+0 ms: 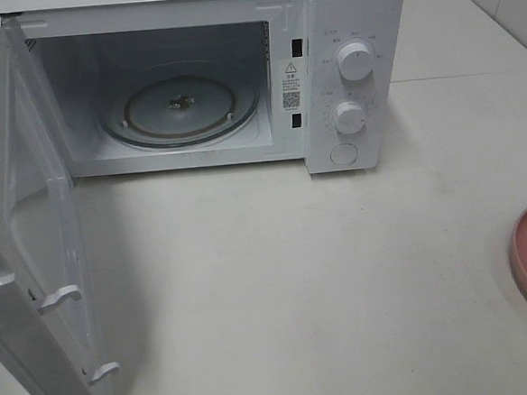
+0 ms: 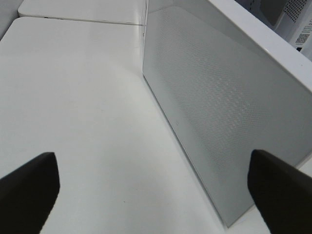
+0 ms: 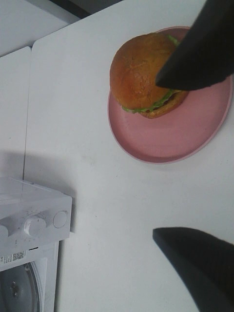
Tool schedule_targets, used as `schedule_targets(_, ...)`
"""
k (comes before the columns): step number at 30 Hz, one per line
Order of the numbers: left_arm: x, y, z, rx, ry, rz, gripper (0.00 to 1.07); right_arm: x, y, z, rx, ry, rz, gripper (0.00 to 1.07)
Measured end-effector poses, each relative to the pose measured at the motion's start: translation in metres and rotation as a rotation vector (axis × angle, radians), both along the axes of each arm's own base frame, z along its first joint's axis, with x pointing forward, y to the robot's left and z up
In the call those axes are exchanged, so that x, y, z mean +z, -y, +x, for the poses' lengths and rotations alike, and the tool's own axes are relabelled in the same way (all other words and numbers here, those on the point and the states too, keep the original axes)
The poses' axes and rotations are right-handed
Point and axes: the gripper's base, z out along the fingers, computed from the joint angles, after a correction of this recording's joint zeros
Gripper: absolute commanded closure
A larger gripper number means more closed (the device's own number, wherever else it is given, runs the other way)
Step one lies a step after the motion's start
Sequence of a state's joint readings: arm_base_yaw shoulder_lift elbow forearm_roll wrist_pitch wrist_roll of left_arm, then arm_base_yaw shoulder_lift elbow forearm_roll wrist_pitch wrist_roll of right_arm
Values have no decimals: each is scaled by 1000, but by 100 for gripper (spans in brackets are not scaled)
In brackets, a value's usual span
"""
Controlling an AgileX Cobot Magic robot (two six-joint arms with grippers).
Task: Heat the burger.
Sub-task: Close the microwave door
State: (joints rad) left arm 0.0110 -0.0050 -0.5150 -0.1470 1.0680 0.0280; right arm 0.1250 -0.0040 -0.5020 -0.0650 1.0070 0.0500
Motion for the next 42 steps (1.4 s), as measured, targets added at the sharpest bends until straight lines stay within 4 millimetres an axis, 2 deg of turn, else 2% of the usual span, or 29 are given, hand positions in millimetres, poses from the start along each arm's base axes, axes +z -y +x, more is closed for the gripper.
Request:
schedule_targets(1,2,-1,-1,9,6,-2,20,0,0,0,0,0,0,32)
schedule_targets(4,6,-2,0,28,12,-4,23,0,0,0,0,0,0,32)
schedule_targets(6,14,-5,6,64,12,-5,40,0,0,0,0,0,0,32)
schedule_targets(7,14,-5,6,64,12,-5,40,0,0,0,0,0,0,32)
schedule_targets(8,17,-6,8,75,12,-16,46,0,0,0,0,0,0,32)
schedule_targets(9,20,-7,14,94,3,-28,62,0,0,0,0,0,0,32)
schedule_targets(10,20,-7,14,94,3,-28,62,0,0,0,0,0,0,32)
schedule_targets(11,21,-7,19,104,-9,-33,75,0,0,0,1,0,1,32)
schedule_targets(12,22,-8,26,111,-37,-42,97,0,0,0,1,0,1,32)
schedule_targets(13,22,-8,26,111,-37,-42,97,0,0,0,1,0,1,32)
schedule_targets(14,22,-8,33,117,-63,-45,107,0,0,0,1,0,1,32)
schedule_targets(21,24,-10,58,133,-99,-19,107,0,0,0,1,0,1,32)
schedule_targets(26,25,-16,85,153,-39,55,107,0,0,0,1,0,1,32)
schedule_targets(27,25,-16,85,153,-39,55,107,0,0,0,1,0,1,32)
schedule_targets(28,18,-16,96,152,-26,68,107,0,0,0,1,0,1,32)
schedule_targets(30,14,-16,101,150,-23,71,107,0,0,0,1,0,1,32)
schedule_targets(31,3,-16,110,144,-7,71,107,0,0,0,1,0,1,32)
schedule_targets(32,3,-16,110,144,-7,71,107,0,0,0,1,0,1,32)
schedule_targets(33,-6,-15,119,136,29,71,107,0,0,0,1,0,1,32)
schedule_targets(38,-21,-14,131,119,113,79,107,0,0,0,1,0,1,32)
schedule_targets(42,-42,-13,139,105,182,79,107,0,0,0,1,0,1,32)
